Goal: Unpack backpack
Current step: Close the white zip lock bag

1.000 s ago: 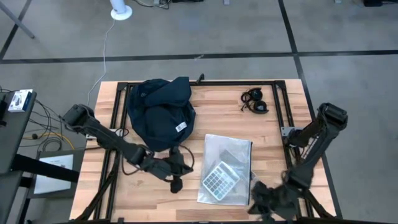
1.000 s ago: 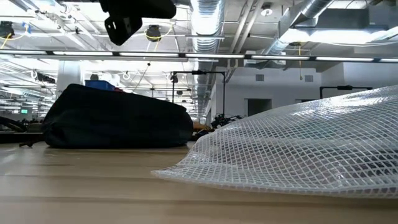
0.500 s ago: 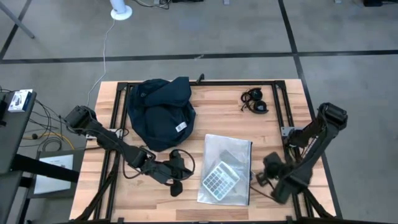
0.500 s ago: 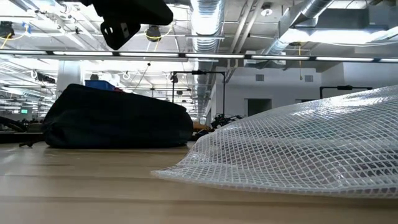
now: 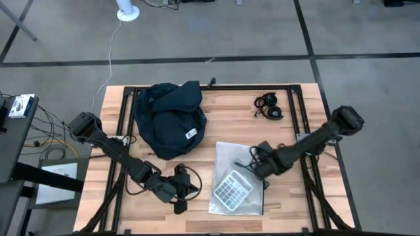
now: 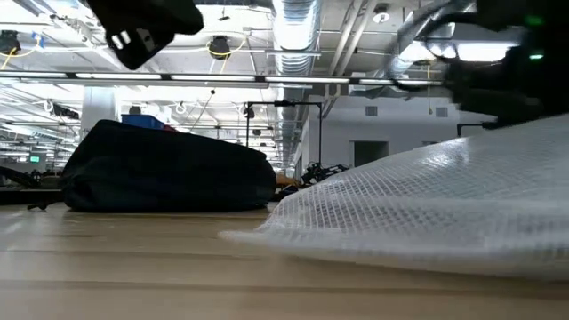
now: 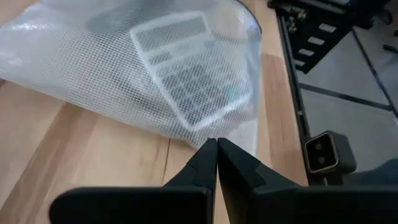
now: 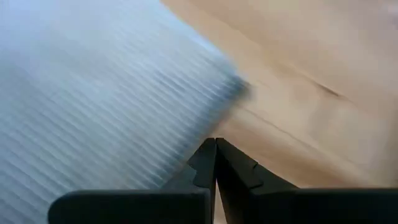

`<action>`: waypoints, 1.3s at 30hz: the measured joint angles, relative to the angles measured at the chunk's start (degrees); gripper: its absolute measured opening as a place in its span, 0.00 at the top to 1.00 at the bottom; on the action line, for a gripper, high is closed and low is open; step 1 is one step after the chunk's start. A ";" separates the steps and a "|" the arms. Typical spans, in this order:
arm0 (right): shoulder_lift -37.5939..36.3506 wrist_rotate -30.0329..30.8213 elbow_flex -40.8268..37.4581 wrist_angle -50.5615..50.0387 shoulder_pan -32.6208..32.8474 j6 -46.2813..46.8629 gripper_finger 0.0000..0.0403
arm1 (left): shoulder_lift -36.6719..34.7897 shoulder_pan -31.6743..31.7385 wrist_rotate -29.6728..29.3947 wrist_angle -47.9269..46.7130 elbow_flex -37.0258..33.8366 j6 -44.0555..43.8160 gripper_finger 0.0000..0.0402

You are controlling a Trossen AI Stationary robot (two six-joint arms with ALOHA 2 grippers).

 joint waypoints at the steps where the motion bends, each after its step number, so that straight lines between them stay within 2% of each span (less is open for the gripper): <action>1: 0.00 0.00 0.00 3.27 -1.69 -4.16 1.00 | 0.00 -0.51 -0.86 -0.30 0.00 -0.37 1.00; 9: 0.00 -0.13 0.01 36.64 -11.99 -31.89 1.00 | 0.00 -3.42 -4.19 -0.69 0.00 -2.44 1.00; 13: 0.00 -5.45 1.22 48.47 -13.22 -40.47 1.00 | 0.00 -4.33 -5.75 -0.81 0.00 -3.75 1.00; 19: 0.00 -6.73 7.63 44.17 -7.78 -43.51 1.00 | 0.00 -4.59 -6.06 -2.14 -0.01 -5.37 1.00; 26: 0.00 -7.04 11.61 38.07 6.44 -40.24 1.00 | 0.00 -3.55 -5.90 -3.05 0.00 -6.92 1.00; 29: 0.00 -6.97 11.61 38.42 12.62 -38.94 1.00 | 0.00 -0.72 -3.37 -5.05 -0.02 -6.07 1.00; 33: 0.00 -4.75 11.61 38.79 18.59 -37.85 1.00 | 0.00 4.83 -2.50 -4.92 -0.73 0.19 1.00; 36: 0.00 -2.84 11.21 38.88 21.78 -35.96 1.00 | 0.00 9.58 2.55 -3.54 -2.84 2.71 1.00; 39: 0.00 0.38 9.30 38.75 24.62 -31.41 1.00 | 0.00 12.13 4.55 -3.50 -5.45 3.30 1.00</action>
